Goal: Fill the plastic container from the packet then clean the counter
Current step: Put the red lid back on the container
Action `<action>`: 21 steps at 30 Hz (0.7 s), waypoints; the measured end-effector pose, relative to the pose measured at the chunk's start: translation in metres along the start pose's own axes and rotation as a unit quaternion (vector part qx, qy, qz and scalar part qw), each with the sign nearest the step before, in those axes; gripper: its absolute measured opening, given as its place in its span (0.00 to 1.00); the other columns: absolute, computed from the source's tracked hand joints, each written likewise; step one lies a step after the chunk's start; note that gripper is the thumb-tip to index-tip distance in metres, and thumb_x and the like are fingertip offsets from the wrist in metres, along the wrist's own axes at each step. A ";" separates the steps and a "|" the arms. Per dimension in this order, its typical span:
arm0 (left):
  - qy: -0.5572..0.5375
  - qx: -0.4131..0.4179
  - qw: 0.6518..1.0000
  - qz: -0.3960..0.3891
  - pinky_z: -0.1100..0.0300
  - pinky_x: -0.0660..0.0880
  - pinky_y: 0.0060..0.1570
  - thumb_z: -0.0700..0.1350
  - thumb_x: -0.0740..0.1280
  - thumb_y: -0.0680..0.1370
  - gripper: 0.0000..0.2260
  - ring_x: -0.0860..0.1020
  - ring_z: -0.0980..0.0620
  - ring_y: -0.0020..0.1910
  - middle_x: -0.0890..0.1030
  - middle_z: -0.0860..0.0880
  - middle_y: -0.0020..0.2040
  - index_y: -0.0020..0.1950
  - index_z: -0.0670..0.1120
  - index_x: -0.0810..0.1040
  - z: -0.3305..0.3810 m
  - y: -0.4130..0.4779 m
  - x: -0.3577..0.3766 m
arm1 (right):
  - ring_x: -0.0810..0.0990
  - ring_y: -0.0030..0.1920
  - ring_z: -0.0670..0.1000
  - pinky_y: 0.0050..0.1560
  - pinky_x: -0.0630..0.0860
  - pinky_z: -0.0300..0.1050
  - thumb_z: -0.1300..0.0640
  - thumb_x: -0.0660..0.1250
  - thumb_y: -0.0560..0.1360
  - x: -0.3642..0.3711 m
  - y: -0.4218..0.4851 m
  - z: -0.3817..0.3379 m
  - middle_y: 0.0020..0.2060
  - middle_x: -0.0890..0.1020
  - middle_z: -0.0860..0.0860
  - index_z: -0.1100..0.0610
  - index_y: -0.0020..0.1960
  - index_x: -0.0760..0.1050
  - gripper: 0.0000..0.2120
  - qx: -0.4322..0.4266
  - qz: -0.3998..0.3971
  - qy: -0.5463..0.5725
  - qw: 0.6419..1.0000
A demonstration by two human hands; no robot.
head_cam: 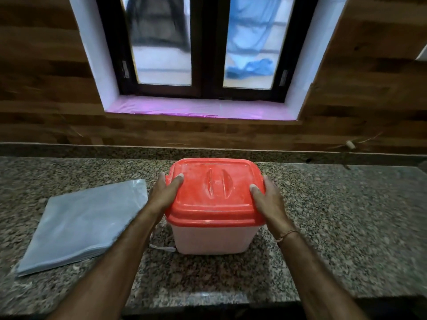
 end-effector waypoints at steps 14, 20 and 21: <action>0.054 -0.020 0.994 0.092 0.40 0.80 0.58 0.80 0.64 0.62 0.52 0.79 0.39 0.62 0.76 0.42 0.69 0.78 0.49 0.62 -0.005 -0.003 -0.002 | 0.77 0.57 0.54 0.56 0.81 0.57 0.44 0.51 0.85 0.003 0.006 -0.001 0.73 0.67 0.57 0.47 0.83 0.53 0.27 0.006 -0.032 -0.110 0.993; 0.077 0.014 0.979 0.189 0.46 0.81 0.51 0.71 0.71 0.66 0.42 0.81 0.43 0.55 0.80 0.43 0.62 0.70 0.45 0.75 0.002 -0.019 -0.005 | 0.84 0.51 0.57 0.47 0.86 0.62 0.42 0.60 0.79 0.002 -0.001 0.007 0.63 0.75 0.55 0.43 0.71 0.61 0.22 0.038 -0.030 0.055 0.997; 0.064 0.012 0.981 0.182 0.49 0.81 0.49 0.68 0.73 0.68 0.39 0.81 0.44 0.54 0.79 0.43 0.62 0.70 0.45 0.73 0.001 -0.019 -0.005 | 0.84 0.52 0.58 0.45 0.86 0.61 0.43 0.65 0.78 0.001 0.001 0.011 0.63 0.74 0.55 0.42 0.72 0.59 0.26 0.065 -0.033 0.108 0.992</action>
Point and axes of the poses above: each hand's wrist, its own y-axis towards the middle knuckle, its own x-axis out of the palm, z = x × y, the point moved 2 cm from there along y, towards the middle knuckle
